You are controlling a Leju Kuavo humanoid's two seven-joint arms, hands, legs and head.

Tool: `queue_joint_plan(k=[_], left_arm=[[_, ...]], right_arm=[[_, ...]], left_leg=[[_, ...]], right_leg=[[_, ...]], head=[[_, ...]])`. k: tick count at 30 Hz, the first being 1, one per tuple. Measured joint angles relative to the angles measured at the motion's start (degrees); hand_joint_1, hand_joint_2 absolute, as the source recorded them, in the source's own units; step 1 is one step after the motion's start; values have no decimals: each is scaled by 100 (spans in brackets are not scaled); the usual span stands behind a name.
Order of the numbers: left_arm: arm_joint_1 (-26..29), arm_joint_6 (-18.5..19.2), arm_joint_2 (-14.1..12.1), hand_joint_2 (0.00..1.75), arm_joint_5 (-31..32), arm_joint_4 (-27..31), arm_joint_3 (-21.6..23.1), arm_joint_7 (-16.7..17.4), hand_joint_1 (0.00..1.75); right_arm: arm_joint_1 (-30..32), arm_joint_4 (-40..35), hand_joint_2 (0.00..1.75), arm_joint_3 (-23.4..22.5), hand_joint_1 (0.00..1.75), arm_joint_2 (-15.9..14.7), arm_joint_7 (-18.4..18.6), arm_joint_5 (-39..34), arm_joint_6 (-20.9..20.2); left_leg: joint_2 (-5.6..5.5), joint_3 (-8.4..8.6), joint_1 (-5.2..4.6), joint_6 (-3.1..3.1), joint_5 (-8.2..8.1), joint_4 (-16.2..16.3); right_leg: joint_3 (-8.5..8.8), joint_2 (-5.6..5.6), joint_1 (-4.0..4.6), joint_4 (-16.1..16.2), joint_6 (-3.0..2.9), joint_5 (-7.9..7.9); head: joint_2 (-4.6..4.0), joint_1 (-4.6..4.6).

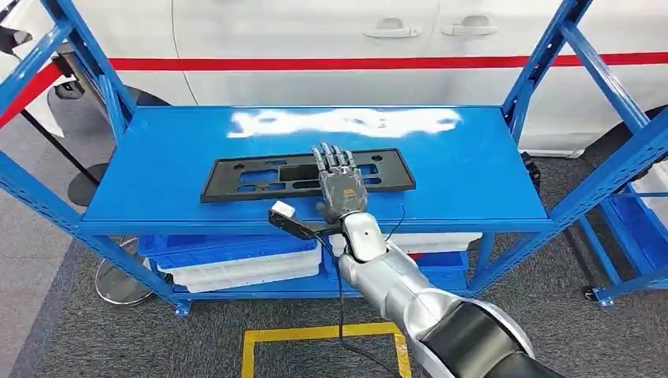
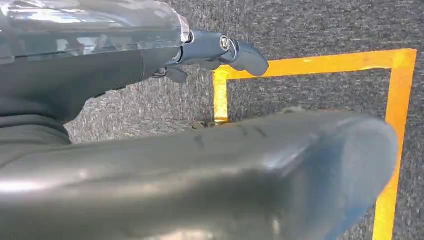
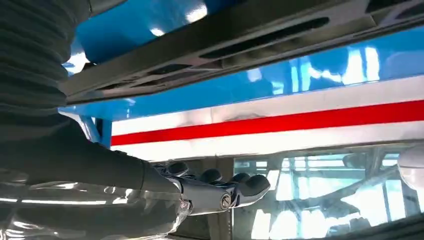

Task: Take the parts from the cabinet and place them on the table.

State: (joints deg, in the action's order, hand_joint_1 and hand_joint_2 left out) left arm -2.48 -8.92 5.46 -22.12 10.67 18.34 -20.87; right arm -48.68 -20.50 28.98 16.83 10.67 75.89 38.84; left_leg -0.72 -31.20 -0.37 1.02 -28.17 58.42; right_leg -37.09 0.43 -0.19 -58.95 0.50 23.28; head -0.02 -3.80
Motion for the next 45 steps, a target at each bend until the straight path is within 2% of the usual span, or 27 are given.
queue_joint_plan(k=[11, 13, 14, 15, 17, 26, 33, 39, 45], left_arm=[[1, 79, 2, 0, 2, 0, 2, 24, 0], [2, 79, 2, 0, 2, 0, 4, 33, 0], [1, 79, 4, 0, 5, 0, 7, 44, 0], [2, 81, 7, 0, 7, 0, 9, 52, 0], [3, 79, 11, 0, 0, 0, 11, 68, 0], [4, 39, 15, 0, -87, 0, 9, 96, 0], [10, -572, 175, 0, -247, 0, -26, 194, 0], [17, -754, 269, 0, -321, 0, -90, 291, 0], [18, -944, 313, 0, -406, 0, -159, 339, 0]], right_arm=[[6, 158, 175, 0, 0, -9, -44, -15, -72], [8, 186, 175, -7, 35, -11, -50, -35, -63], [10, 197, 175, -9, 150, -15, -50, -48, -63], [11, 210, 175, -9, 154, -20, -50, -55, -66], [13, 234, 175, -9, 175, -31, -50, -57, -79], [57, 313, 175, -9, 175, -35, -107, -24, -181], [87, 337, 175, -7, 175, -24, -151, 76, -369], [162, 389, 175, -4, 175, 28, -175, 164, -457], [215, 391, 175, -6, 175, 144, -422, 127, -309]], left_leg=[[0, 2, 1, -1, 1, 0], [0, 2, 1, -1, 1, 0], [0, 2, 1, -1, 1, 0], [0, 2, 1, -1, 1, 0], [0, 2, 1, -1, 1, 0], [0, 3, 0, 0, 0, 0], [-5, 8, 0, 0, 0, 0], [-2, 9, 0, 0, 0, 0], [-1, 10, 2, 0, 0, 0]], right_leg=[[0, 0, 0, 0, 0, 0], [0, 0, 1, 0, 0, 0], [0, 0, 1, 0, 0, 0], [1, 0, 1, 0, 0, 0], [1, 0, 1, 0, 0, 0], [2, 0, 0, 0, 0, 0], [11, -4, 0, 1, 0, 0], [12, -3, -1, 1, 0, 0], [11, 1, 0, 1, 0, 0]], head=[[0, 0], [0, 0], [0, 0], [0, 0], [0, 0], [0, 0], [0, 0], [0, 0], [0, 0]])
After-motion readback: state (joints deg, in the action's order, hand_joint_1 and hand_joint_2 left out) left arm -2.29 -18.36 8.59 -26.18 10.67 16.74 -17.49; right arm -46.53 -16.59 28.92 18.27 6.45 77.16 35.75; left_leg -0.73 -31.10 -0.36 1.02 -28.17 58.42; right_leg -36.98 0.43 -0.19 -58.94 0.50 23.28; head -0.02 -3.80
